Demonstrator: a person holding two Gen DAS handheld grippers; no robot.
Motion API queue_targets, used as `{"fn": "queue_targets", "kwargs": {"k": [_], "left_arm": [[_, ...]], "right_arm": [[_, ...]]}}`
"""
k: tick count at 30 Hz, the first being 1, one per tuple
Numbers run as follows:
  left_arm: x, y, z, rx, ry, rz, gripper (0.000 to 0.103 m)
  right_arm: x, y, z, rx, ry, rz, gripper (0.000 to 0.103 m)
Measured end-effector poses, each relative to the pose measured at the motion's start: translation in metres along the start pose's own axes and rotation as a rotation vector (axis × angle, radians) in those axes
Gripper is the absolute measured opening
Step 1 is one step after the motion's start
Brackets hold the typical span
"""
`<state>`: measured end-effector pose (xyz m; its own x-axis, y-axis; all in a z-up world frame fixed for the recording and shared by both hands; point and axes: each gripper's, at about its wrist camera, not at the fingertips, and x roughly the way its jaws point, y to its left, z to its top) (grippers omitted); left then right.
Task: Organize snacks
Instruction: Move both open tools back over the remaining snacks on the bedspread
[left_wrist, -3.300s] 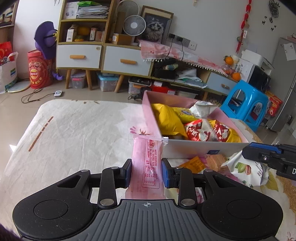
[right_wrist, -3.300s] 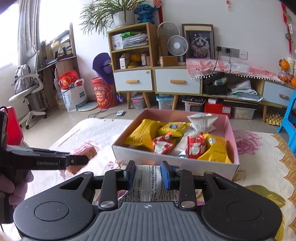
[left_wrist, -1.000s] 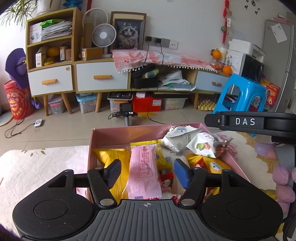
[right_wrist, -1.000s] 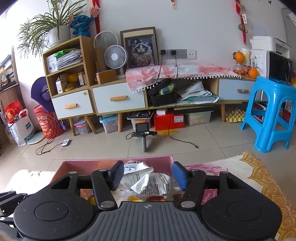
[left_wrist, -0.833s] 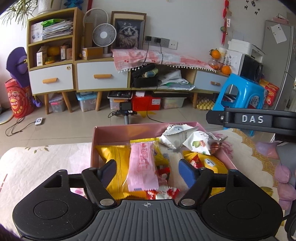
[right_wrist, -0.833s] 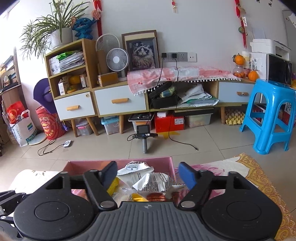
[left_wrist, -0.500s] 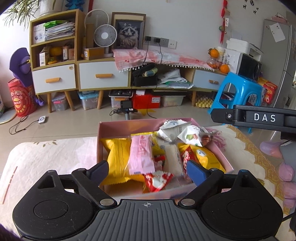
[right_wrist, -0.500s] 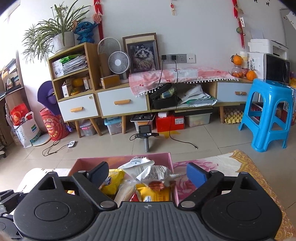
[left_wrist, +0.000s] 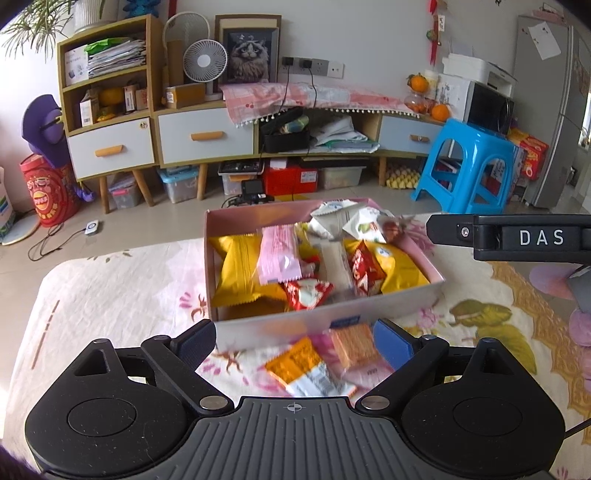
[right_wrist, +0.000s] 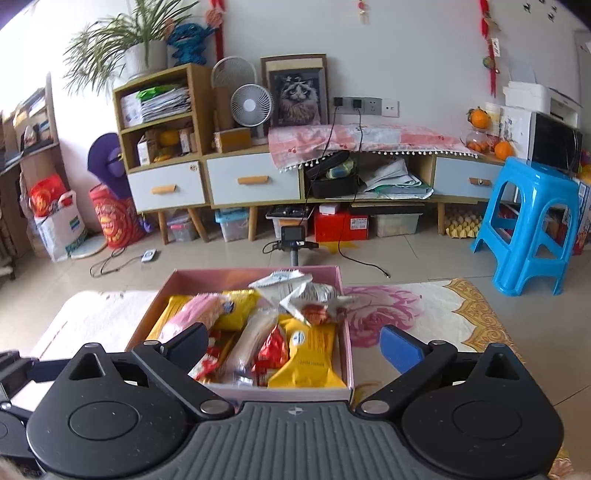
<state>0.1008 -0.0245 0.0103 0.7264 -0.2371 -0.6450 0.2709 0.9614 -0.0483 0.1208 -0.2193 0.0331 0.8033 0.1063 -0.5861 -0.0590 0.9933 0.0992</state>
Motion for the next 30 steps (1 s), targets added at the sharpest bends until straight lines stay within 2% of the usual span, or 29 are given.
{"fn": "queue_targets", "kwargs": {"k": [5,20,30], "left_arm": [[-0.014,0.0,-0.011,0.004,0.032,0.036,0.094],[-0.033,0.021,-0.057,-0.08,0.088,0.055,0.094],[-0.032,0.04,-0.083,-0.079,0.102,0.043,0.094]], "right_arm": [[-0.013,0.006,-0.008,-0.023,0.045,0.02,0.095],[-0.035,0.025,-0.042,-0.08,0.089,0.079,0.095],[-0.039,0.03,-0.076,-0.246,0.111,0.083,0.095]]}}
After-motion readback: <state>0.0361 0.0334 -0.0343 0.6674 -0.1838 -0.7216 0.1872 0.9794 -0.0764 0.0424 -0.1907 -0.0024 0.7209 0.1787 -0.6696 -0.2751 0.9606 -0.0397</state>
